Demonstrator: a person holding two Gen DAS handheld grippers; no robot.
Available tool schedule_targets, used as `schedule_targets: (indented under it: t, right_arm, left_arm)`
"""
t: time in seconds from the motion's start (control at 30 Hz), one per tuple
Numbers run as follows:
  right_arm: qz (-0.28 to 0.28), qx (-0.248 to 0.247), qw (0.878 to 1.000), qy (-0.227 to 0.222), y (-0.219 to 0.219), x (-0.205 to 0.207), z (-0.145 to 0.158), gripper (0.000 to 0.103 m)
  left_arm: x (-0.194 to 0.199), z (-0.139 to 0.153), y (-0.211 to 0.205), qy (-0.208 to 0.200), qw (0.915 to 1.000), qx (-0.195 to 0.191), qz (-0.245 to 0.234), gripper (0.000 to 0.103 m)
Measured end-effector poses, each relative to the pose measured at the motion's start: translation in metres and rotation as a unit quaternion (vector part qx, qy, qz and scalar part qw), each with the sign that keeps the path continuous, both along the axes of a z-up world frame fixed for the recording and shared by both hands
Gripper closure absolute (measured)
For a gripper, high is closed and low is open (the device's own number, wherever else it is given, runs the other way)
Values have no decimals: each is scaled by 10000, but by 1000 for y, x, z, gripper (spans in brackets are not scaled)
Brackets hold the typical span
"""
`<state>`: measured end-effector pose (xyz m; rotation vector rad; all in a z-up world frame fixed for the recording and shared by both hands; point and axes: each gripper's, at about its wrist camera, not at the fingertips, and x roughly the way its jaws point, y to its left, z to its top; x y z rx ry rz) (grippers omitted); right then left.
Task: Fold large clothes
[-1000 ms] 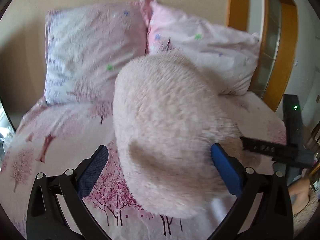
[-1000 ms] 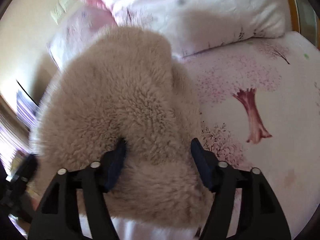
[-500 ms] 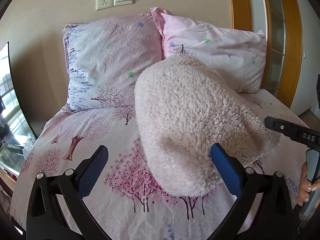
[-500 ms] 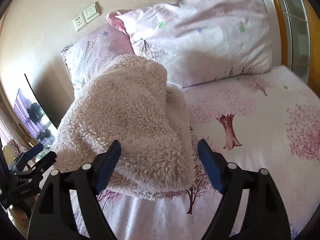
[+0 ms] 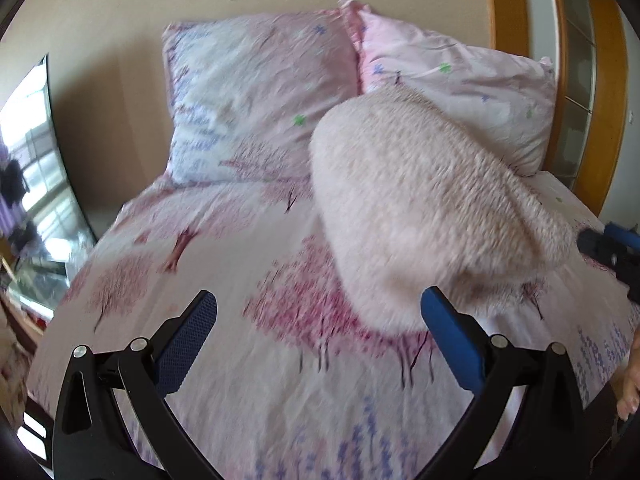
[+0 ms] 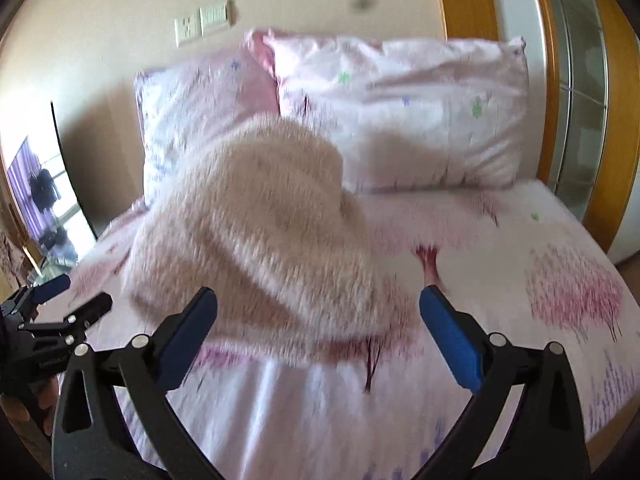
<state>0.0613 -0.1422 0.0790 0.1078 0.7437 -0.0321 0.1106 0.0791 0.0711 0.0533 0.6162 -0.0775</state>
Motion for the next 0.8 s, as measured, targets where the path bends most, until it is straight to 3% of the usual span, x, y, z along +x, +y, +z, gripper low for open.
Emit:
schedule_targets:
  t: [0.23,0.8]
  right_arm:
    - [205,-189,9981,544,26,-11,-23,2]
    - [1,-317,9946,992,27,-4,-45,2]
  left_arm:
    - [-2,-25,15,789,9964,-266,187,1]
    - [-3,-33,2,1043,9945,-105,73,1]
